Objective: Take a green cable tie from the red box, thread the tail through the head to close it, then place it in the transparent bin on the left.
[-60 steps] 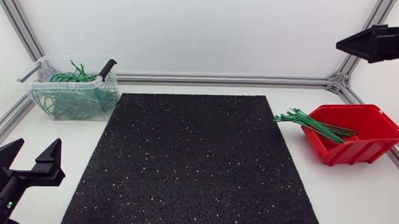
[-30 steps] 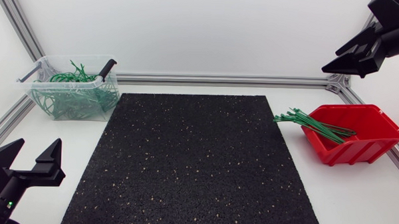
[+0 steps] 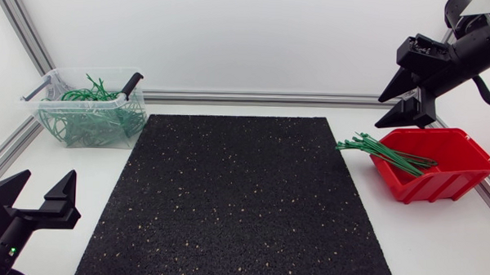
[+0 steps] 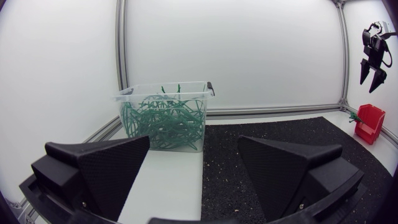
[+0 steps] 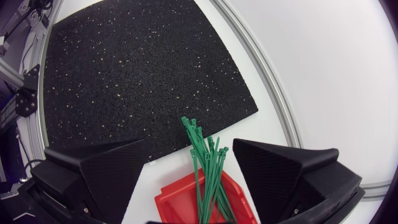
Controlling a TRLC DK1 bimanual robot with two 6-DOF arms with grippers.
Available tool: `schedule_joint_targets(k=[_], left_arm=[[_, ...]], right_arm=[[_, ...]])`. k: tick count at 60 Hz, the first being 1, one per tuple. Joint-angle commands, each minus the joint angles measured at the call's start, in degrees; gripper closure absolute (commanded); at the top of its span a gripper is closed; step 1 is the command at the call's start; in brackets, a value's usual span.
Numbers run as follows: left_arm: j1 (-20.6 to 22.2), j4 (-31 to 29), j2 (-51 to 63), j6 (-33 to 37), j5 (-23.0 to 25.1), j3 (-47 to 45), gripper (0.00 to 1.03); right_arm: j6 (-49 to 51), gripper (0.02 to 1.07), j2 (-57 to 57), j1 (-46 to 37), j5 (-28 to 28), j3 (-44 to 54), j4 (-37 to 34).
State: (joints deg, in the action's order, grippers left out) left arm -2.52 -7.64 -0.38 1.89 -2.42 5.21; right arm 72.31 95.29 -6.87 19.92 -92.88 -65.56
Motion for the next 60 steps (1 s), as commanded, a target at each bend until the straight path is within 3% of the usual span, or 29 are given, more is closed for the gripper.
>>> schedule_joint_targets(k=[1,6,13,26,33,38,57,60], left_arm=[[0.42,-3.52,-0.14,-0.66,-0.05,-1.96,0.04],[0.5,-3.52,-0.14,-0.66,0.04,-1.96,0.04],[0.68,-3.52,-0.06,-0.66,0.04,-1.96,0.04],[0.68,-3.61,-0.06,-0.66,-0.05,-1.96,0.04],[0.68,-3.61,-0.06,-0.66,-0.05,-1.96,0.04],[0.68,-3.61,-0.06,-0.66,-0.05,-1.96,0.04],[0.68,-3.61,-0.06,-0.66,-0.05,-1.96,0.04],[0.68,-3.61,-0.06,-0.66,0.04,-1.96,0.04]], right_arm=[[3.18,0.16,1.31,0.99,-1.91,2.44,1.66],[5.03,0.23,1.92,1.95,-2.87,4.29,3.42],[6.0,0.24,3.24,2.57,-4.72,6.31,5.88],[7.58,0.48,4.82,3.36,-6.65,9.65,9.4],[7.58,0.49,5.53,3.45,-7.0,10.7,11.24],[7.75,0.62,5.88,3.62,-7.62,12.02,14.14],[7.93,0.66,8.16,4.68,-9.02,13.6,16.78],[7.93,0.74,8.34,4.68,-9.11,13.78,17.13]])
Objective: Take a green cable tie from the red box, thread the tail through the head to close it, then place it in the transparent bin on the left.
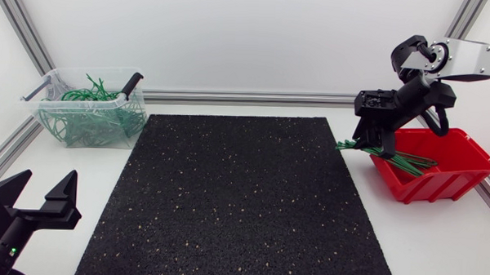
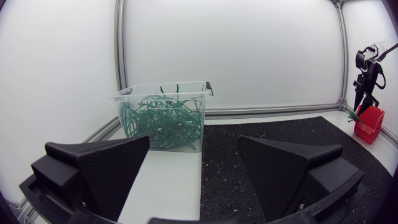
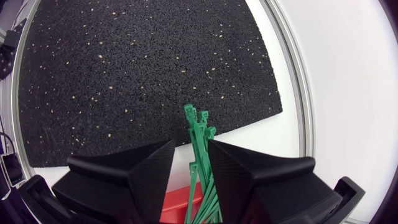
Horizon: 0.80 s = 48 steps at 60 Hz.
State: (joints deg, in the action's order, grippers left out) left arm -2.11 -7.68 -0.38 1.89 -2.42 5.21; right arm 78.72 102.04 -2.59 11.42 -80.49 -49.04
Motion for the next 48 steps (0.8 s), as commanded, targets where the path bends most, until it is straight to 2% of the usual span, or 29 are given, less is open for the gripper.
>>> schedule_joint_targets(k=[1,39,44,48], left_arm=[[0.35,-3.57,-0.06,-0.66,0.04,-1.96,0.04],[0.26,-3.57,-0.06,-0.66,0.04,-1.96,0.04],[0.26,-3.57,-0.06,-0.66,-0.05,-1.96,0.04],[0.26,-3.57,-0.06,-0.66,-0.05,-1.96,0.04]], right_arm=[[1.53,0.77,1.67,0.39,-0.61,1.39,0.78],[2.05,0.83,3.08,-0.13,-0.79,1.39,3.07],[2.05,0.91,3.17,-0.31,-0.7,0.86,2.01],[2.23,0.91,2.99,-0.4,-0.7,0.86,2.01]])
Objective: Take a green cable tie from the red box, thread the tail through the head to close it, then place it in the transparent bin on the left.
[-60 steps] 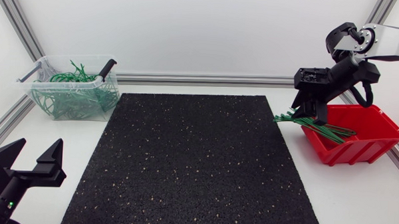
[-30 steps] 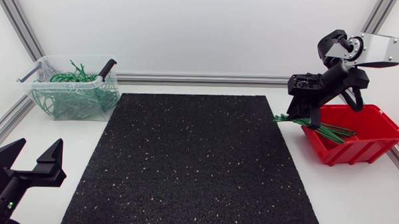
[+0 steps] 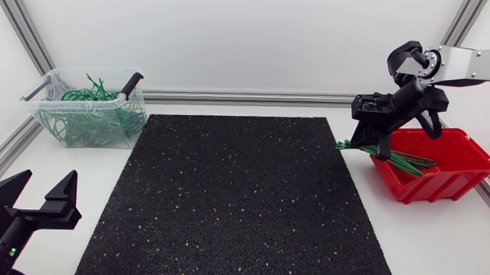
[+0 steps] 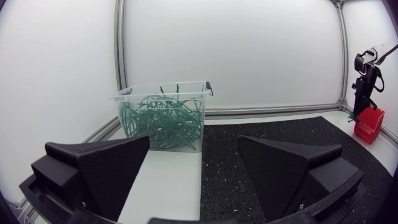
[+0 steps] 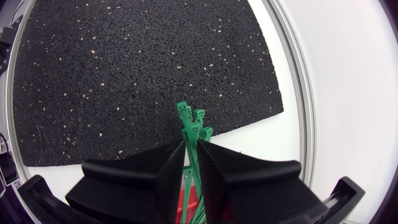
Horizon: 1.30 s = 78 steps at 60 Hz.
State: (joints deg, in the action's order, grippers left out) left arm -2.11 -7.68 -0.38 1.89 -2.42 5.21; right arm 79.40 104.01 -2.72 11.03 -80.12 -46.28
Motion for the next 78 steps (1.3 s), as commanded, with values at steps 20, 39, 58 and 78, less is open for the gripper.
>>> schedule_joint_targets(k=[20,39,58,78], left_arm=[[0.62,-3.57,0.12,-0.66,-0.05,-1.96,0.04],[0.7,-3.57,0.12,-0.66,-0.05,-1.96,0.04],[0.79,-3.57,0.21,-0.66,0.04,-1.96,0.04],[0.79,-3.57,0.21,-0.66,-0.05,-1.96,0.04]], right_arm=[[1.46,0.99,0.41,-0.35,-0.13,0.49,-1.53],[1.46,1.0,-2.49,-1.23,0.75,0.22,-2.15],[1.55,1.01,-7.15,-1.32,1.63,0.75,-3.9],[1.55,1.01,-14.01,-1.32,5.06,0.58,-6.98]])
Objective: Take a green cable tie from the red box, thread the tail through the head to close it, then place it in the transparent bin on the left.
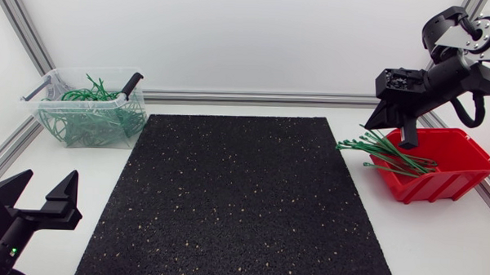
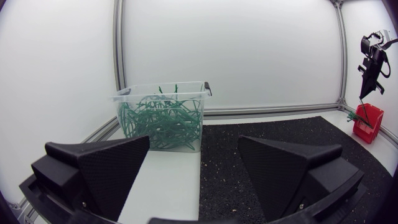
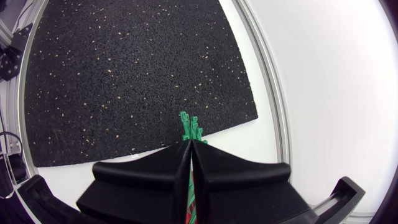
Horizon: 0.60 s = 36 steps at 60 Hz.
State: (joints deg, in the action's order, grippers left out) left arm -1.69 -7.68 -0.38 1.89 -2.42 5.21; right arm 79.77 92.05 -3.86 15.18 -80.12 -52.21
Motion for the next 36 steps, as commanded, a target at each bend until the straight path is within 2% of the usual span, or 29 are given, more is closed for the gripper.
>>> schedule_joint_targets(k=[1,16,36], left_arm=[[0.38,-3.57,0.21,-0.66,0.04,-1.96,0.04],[0.2,-3.57,0.12,-0.66,-0.05,-1.96,0.04],[0.29,-3.57,0.21,-0.66,0.04,-1.96,0.04]], right_arm=[[1.18,1.01,-2.31,-0.19,1.26,0.58,-1.14],[-0.75,1.01,-4.6,-3.53,10.4,-1.01,-2.55],[-5.94,1.01,-7.32,-16.44,27.54,-6.9,-2.81]])
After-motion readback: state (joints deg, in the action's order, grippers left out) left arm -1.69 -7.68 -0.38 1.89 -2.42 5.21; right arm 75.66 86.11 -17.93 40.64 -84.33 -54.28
